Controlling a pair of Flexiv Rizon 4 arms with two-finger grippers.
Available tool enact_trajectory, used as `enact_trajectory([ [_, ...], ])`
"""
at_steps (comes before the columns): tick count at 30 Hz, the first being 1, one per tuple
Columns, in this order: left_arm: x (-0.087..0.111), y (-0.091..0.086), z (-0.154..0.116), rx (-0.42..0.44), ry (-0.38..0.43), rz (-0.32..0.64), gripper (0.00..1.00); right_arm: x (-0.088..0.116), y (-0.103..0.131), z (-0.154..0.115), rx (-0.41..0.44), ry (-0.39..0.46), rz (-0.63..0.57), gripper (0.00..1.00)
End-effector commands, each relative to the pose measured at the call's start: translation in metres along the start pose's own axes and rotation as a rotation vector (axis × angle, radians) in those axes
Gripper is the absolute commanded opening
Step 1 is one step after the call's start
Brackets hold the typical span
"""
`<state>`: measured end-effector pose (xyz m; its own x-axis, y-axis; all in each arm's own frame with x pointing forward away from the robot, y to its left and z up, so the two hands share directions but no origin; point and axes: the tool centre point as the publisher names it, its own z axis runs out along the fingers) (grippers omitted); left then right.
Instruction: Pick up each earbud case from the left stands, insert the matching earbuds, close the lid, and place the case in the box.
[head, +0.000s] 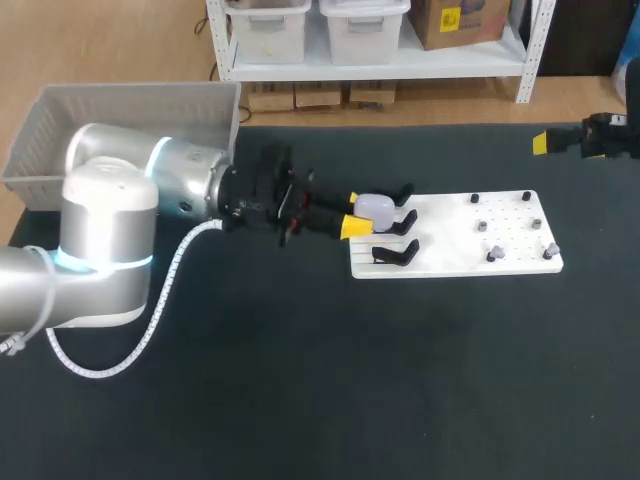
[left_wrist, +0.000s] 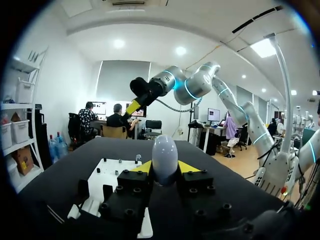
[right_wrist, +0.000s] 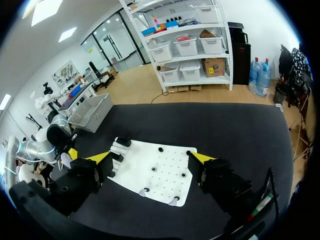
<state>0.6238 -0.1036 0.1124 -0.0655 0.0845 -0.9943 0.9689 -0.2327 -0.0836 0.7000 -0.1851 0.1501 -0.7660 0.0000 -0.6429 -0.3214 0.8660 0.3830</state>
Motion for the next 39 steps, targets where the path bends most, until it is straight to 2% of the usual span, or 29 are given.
enact_trajectory([
  [1,-0.0054,-0.0059,0.0023,-0.024,0.01,0.001,0.0,0.0001,0.0,0.0001,0.0,0.0,0.0,1.0],
  [12,-0.0024,-0.0057,0.0092,-0.012,0.042,-0.001,0.0,0.0001,0.0,0.0001,0.0,0.0,0.0,1.0],
  [39,-0.0024,-0.0072,0.01,0.006,0.033,0.019,0.0,0.0006,0.0026,-0.0001,-0.005,-0.003,-0.005,1.0],
])
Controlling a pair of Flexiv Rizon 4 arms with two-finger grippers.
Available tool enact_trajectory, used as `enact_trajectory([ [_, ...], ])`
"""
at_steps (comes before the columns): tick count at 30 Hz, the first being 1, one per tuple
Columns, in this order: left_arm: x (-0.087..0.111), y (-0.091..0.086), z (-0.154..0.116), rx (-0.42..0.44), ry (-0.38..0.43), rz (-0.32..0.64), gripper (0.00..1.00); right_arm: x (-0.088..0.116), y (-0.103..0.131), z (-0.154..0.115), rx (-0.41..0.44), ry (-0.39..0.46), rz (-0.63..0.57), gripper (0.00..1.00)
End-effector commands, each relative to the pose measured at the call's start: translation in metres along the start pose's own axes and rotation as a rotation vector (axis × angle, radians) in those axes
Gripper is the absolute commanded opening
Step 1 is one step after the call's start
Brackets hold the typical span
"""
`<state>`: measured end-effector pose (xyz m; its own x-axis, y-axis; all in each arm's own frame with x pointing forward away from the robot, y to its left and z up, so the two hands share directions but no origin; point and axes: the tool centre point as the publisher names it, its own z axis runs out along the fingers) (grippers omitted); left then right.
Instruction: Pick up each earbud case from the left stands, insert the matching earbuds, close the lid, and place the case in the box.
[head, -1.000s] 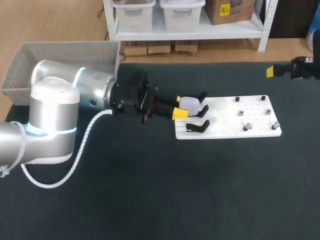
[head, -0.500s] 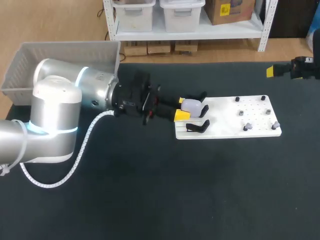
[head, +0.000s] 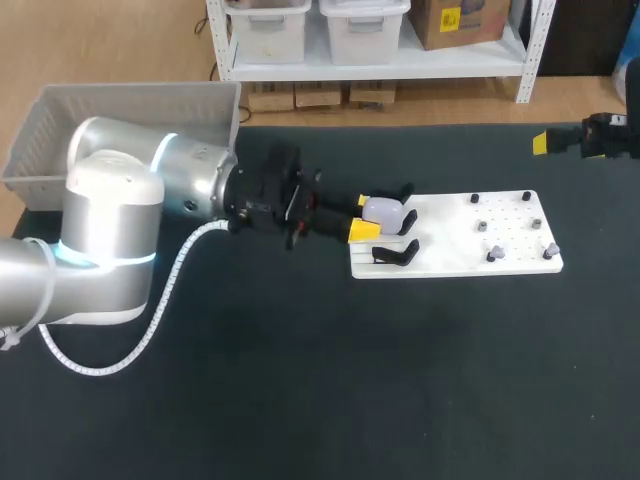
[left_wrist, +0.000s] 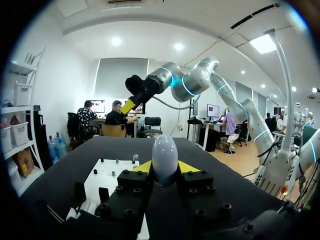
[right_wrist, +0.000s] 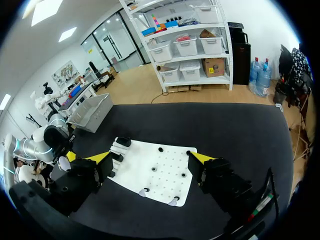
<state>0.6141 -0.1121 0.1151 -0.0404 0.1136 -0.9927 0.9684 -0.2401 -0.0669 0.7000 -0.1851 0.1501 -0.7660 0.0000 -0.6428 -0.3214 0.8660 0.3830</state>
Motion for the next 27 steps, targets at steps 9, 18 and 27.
enact_trajectory([
  [9,0.0,0.0,0.0,0.0,-0.001,0.001,0.0,0.031,0.044,-0.021,0.022,-0.025,-0.085,1.0],
  [18,0.0,0.0,0.0,0.0,-0.001,0.001,0.0,0.059,0.114,-0.028,0.005,0.021,-0.146,1.0],
  [27,0.0,0.0,0.0,0.0,-0.001,0.001,0.0,0.079,0.157,-0.014,-0.009,0.09,-0.143,1.0],
])
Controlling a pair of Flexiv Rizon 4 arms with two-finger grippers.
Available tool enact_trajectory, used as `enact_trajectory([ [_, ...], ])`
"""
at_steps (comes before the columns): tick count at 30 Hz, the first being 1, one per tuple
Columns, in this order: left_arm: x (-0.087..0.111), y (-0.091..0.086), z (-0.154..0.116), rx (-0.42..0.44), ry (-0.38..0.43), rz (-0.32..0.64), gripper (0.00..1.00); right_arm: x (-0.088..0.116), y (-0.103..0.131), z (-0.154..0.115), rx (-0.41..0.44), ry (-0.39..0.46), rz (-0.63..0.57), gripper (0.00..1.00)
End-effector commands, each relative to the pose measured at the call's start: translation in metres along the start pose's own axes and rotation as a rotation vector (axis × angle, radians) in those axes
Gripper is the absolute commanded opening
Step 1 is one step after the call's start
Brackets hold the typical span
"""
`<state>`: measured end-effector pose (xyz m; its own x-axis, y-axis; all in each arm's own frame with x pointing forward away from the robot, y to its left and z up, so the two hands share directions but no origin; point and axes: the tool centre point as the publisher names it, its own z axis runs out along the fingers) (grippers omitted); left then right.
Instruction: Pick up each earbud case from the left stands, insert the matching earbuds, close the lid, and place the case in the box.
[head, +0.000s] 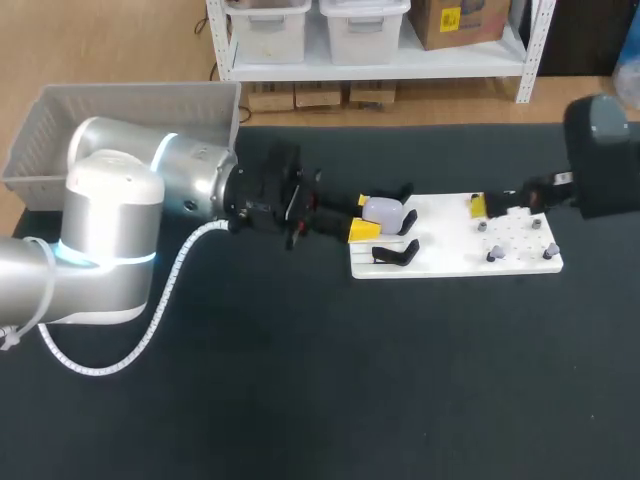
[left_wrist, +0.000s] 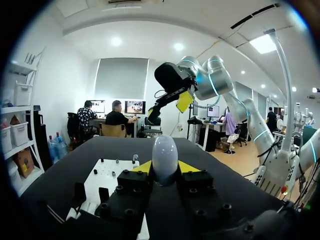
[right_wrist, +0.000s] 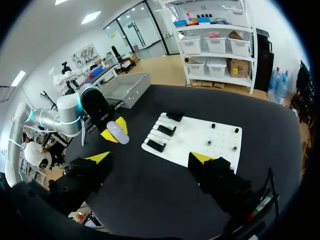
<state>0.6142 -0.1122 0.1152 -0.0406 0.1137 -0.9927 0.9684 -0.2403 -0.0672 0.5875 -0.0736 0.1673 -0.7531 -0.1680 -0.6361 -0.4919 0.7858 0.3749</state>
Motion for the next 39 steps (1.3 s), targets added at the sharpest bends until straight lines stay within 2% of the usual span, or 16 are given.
enact_trajectory([
  [1,0.001,0.0,0.0,0.0,-0.001,0.002,0.0,0.002,0.02,0.008,0.115,0.013,0.008,1.0],
  [8,0.001,0.0,0.0,0.0,-0.001,0.002,0.0,0.013,0.044,0.041,0.101,0.101,0.017,1.0],
  [17,0.001,0.0,0.0,0.0,-0.001,0.002,0.0,0.01,0.065,0.068,0.061,0.128,0.019,1.0],
  [26,0.001,0.0,0.0,0.0,-0.001,0.002,0.0,0.009,0.061,0.081,0.053,0.146,0.041,1.0],
  [39,0.001,0.0,0.0,0.0,-0.001,0.002,0.0,0.002,0.042,0.089,0.062,0.144,0.081,1.0],
])
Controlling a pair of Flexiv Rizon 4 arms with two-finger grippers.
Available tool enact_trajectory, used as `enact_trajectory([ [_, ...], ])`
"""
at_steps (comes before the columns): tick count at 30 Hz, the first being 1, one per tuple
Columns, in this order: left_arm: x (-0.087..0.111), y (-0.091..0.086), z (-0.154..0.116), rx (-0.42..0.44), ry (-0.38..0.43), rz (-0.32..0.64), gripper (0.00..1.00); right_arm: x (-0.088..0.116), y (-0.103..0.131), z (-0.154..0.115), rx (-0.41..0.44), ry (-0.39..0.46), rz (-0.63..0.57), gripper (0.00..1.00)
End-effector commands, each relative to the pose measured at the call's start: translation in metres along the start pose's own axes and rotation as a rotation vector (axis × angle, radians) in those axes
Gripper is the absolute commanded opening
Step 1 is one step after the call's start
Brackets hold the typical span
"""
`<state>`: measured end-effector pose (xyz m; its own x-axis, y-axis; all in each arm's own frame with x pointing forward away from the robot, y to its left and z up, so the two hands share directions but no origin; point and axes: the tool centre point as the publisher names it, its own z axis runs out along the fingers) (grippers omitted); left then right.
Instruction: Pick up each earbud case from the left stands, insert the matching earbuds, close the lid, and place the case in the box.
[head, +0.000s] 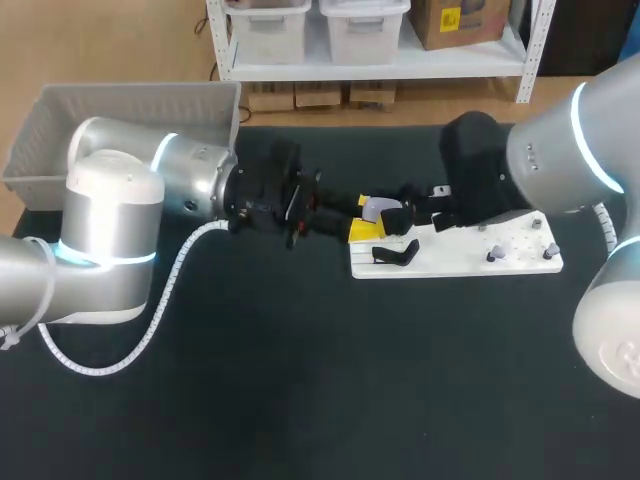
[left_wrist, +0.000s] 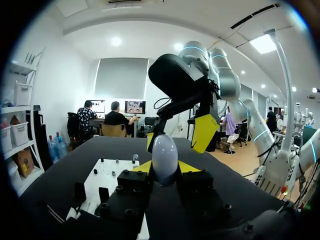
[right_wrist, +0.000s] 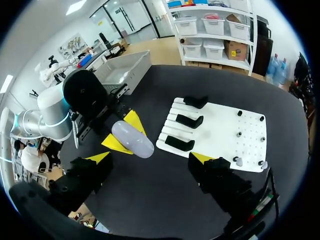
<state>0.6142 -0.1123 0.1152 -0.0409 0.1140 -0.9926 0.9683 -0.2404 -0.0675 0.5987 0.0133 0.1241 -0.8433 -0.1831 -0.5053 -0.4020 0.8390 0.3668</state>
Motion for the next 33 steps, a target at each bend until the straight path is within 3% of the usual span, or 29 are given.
enact_trajectory([
  [1,0.001,0.0,0.0,0.0,-0.002,0.002,0.0,-0.004,-0.004,0.004,-0.01,0.004,0.004,1.0],
  [23,0.001,0.0,0.0,0.0,-0.002,0.002,0.0,-0.019,-0.014,-0.001,0.009,-0.027,0.017,1.0],
  [28,0.001,0.0,0.0,0.0,-0.002,0.002,0.0,-0.031,-0.011,-0.016,0.05,-0.076,-0.017,1.0],
  [33,0.001,0.0,0.0,0.0,-0.002,0.002,0.0,-0.033,-0.013,-0.035,0.143,-0.094,-0.106,1.0],
])
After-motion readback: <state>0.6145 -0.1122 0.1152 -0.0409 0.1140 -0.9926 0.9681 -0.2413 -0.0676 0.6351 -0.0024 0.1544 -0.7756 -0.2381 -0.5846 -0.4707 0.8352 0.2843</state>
